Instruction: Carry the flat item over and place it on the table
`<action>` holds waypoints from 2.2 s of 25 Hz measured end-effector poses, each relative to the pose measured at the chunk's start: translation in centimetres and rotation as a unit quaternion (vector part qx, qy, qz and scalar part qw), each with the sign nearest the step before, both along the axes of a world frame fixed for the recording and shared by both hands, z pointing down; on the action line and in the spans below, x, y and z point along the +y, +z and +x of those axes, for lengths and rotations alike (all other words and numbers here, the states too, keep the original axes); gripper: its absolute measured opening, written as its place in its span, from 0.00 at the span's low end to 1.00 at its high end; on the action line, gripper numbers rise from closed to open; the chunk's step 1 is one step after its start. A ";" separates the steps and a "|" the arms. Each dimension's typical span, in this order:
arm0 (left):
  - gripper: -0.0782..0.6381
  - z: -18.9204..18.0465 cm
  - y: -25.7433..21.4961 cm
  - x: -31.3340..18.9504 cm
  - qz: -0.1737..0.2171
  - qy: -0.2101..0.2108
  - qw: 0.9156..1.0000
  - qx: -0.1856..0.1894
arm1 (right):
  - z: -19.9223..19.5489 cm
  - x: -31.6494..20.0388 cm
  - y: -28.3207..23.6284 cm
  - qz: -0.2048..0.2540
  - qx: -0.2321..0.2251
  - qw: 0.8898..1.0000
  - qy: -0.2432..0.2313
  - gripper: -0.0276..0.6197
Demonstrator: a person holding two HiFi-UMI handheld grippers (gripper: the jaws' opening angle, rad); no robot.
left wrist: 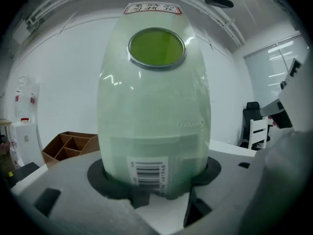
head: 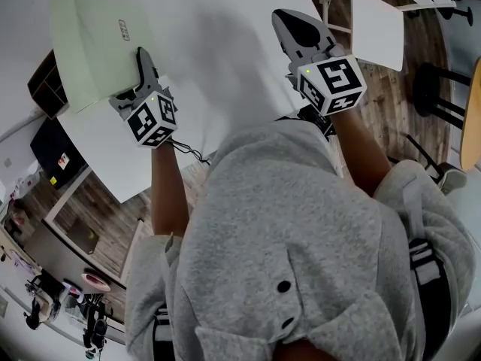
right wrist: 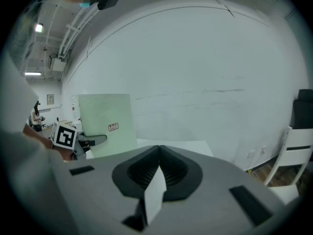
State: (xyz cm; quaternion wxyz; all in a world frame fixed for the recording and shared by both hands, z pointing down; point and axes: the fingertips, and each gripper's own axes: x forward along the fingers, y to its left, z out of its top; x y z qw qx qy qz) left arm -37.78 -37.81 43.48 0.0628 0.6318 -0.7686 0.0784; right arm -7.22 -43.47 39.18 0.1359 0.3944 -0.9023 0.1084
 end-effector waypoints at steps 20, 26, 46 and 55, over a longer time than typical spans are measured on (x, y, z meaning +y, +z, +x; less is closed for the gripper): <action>0.58 0.6 -0.8 9.3 -0.011 -0.003 1.000 0.004 | 2.6 9.7 -3.0 0.044 -0.003 0.999 0.022 0.08; 0.57 3.6 -1.8 14.2 -0.012 0.046 0.999 0.015 | 3.0 13.9 -4.0 0.056 -0.008 0.998 0.025 0.08; 0.14 12.3 -8.2 34.0 0.008 0.064 0.997 0.038 | 4.3 28.9 -4.0 0.060 0.001 0.998 -0.012 0.08; 0.14 15.8 -9.3 36.4 0.020 0.087 0.995 0.043 | 7.5 31.8 -3.7 0.057 0.004 0.998 -0.004 0.08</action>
